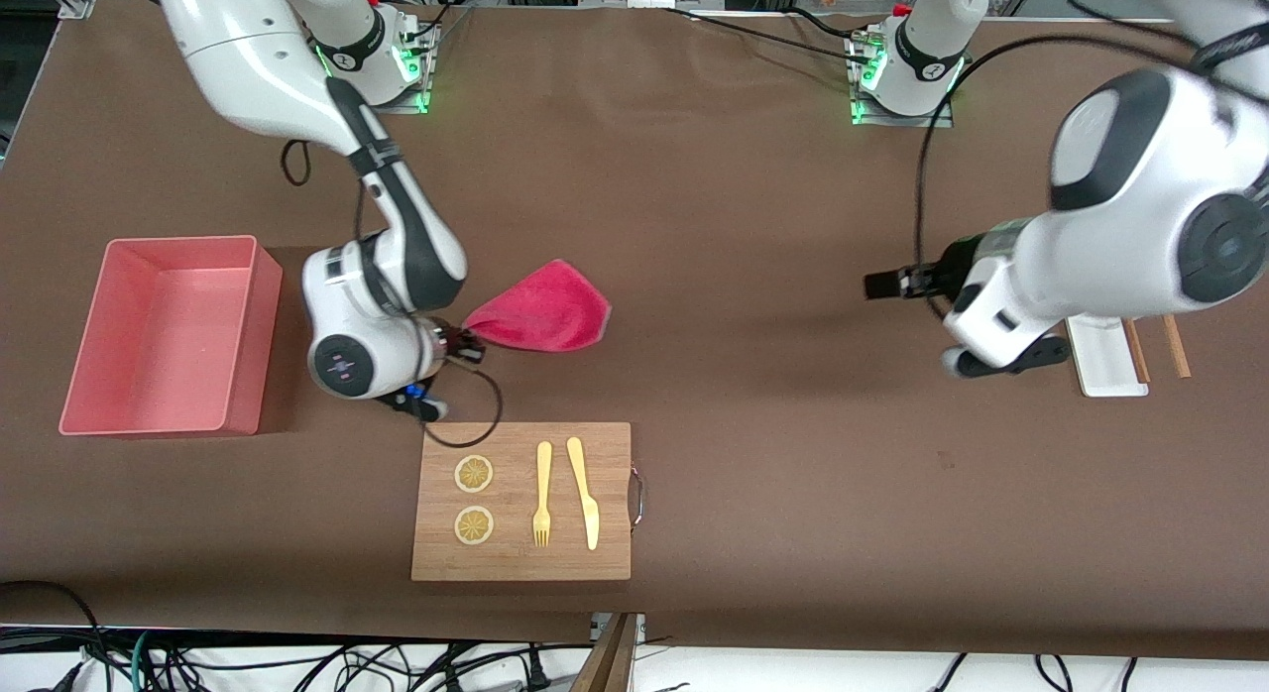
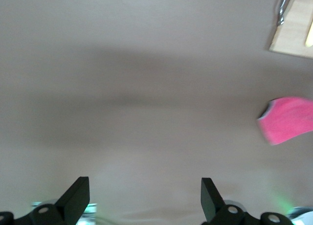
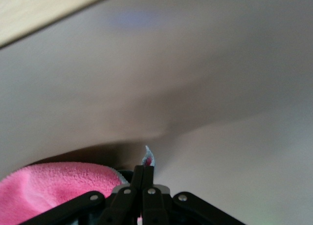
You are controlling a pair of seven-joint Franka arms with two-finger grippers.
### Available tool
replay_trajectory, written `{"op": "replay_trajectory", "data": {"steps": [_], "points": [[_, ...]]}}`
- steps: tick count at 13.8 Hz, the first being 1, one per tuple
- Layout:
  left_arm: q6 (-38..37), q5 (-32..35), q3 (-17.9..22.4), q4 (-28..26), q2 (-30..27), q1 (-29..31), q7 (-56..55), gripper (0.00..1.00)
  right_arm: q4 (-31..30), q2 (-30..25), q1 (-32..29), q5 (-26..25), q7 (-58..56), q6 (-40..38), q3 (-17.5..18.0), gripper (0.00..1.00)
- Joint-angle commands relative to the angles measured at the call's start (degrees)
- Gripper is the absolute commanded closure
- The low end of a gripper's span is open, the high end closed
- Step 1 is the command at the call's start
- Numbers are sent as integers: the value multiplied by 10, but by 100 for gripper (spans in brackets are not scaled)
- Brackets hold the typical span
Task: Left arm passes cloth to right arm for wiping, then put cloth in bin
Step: 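Move the cloth toward the cutting board while the left gripper withdraws, then wipe the table beside the cutting board with the right gripper's cloth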
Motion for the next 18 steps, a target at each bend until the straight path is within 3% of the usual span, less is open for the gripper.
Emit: {"op": "replay_trajectory", "data": {"steps": [1, 5, 6, 8, 12, 18], "points": [[12, 84, -7, -151, -155, -1, 54, 0, 5, -6, -46, -52, -90, -34, 0, 100], [66, 119, -10, -284, -270, 24, 100, 0, 11, -19, -64, -130, -185, -43, -16, 100], [88, 119, -10, -310, -283, 40, 119, 0, 11, -30, -52, -182, -177, -43, -11, 100], [125, 119, -10, -333, -288, 67, 153, 0, 12, -32, -6, -209, -130, -42, -12, 100], [132, 126, -10, -234, -217, 65, 162, 0, 12, -15, 78, -201, 61, -3, -10, 100], [129, 118, -10, -163, -158, 61, 180, 0, 12, 6, 183, -58, 273, 126, -9, 100]]}}
